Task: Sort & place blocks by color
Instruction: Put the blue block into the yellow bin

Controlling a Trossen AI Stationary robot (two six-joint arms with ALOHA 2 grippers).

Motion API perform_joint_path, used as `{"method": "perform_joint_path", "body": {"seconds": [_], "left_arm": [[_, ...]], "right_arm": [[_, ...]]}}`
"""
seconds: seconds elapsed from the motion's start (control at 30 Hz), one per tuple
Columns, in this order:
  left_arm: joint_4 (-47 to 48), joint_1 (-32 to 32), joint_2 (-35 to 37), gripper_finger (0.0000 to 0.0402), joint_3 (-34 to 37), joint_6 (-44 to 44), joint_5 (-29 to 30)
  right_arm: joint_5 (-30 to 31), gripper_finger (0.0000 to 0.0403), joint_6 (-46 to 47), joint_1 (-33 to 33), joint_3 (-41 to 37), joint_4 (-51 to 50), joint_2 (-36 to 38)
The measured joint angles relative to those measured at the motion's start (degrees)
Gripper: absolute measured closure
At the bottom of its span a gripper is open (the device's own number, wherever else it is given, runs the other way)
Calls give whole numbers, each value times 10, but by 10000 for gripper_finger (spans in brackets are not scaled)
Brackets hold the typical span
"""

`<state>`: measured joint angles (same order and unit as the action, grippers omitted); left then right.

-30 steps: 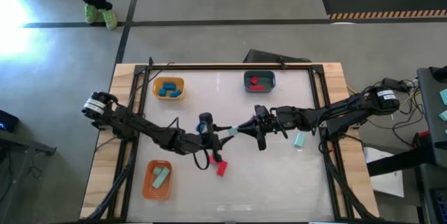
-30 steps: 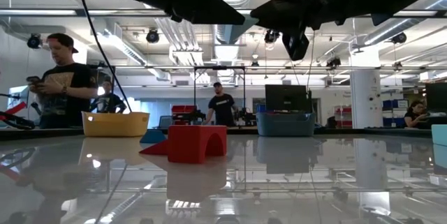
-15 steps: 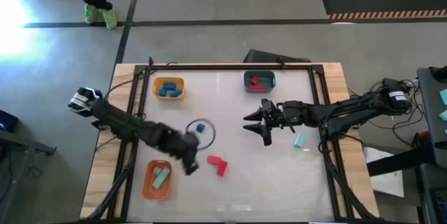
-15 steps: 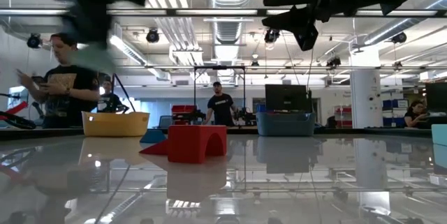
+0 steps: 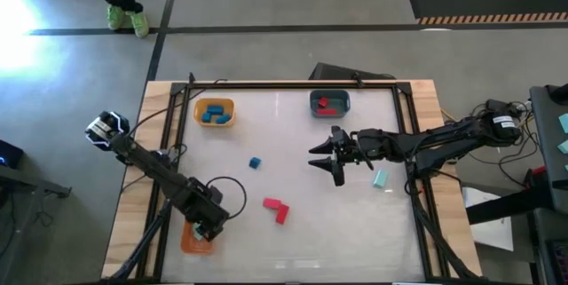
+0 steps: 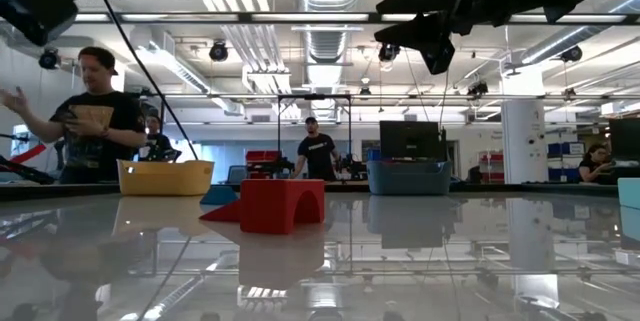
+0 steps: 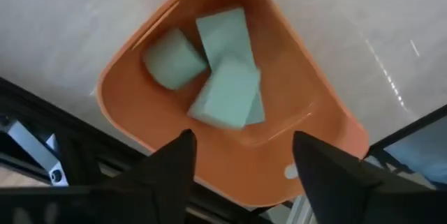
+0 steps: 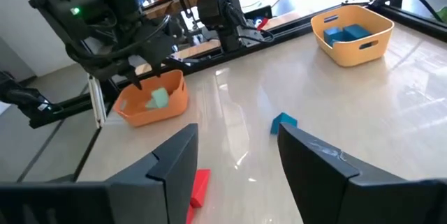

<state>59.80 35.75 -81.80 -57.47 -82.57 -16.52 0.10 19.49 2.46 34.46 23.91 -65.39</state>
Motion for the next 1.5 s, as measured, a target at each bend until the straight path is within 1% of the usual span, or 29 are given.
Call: {"method": "perform_joint_path", "body": {"seconds": [0.1, 0.23, 0.3, 0.43, 0.5, 0.57, 0.7, 0.73, 0.77, 0.8, 0.83, 0.93, 1.0, 1.1, 1.2, 1.5], "left_arm": [[-2, 0, 1, 164, 0, 11, 0], [-2, -2, 2, 158, -12, 32, 17], [-4, -7, 2, 157, -21, 56, 58], [-29, -35, 2, 156, -30, 138, 197], [-58, -58, 2, 156, -26, 202, 264], [-90, -88, -4, 156, -15, 293, 306], [-170, -158, -25, 155, 13, 513, 318], [-195, -182, -29, 155, 24, 554, 320], [-222, -207, -36, 155, 33, 570, 329], [-249, -235, -43, 155, 43, 560, 338], [-265, -262, -51, 155, 48, 528, 342], [-270, -312, -69, 155, 51, 393, 348], [-276, -316, -73, 155, 51, 336, 354], [-275, -316, -74, 155, 50, 269, 364], [-278, -312, -81, 155, 54, 232, 364], [-322, -311, -144, 156, 67, 245, 365]], "right_arm": [[0, 216, 0, 0, 0, 0, 0], [0, 216, 3, 0, 0, -7, 0], [0, 216, 4, 0, 0, -15, 0], [0, 216, 4, 0, 0, -27, 0], [0, 216, 4, 0, 0, -32, 0], [0, 216, 4, 0, 0, -34, 0], [0, 216, 2, 0, 0, -39, 0], [0, 216, 1, 0, 0, -40, 0], [0, 216, 0, 0, 0, -40, 0], [0, 216, -1, 0, 0, -40, 0], [0, 216, -2, 0, 0, -40, 0], [1, 216, -15, -1, 0, -41, 0], [4, 216, -28, -1, -1, -41, 0], [29, 216, -44, -1, -1, -42, 0], [31, 216, -52, -4, -1, -45, 0], [31, 216, -52, -5, -1, -54, 0]]}}
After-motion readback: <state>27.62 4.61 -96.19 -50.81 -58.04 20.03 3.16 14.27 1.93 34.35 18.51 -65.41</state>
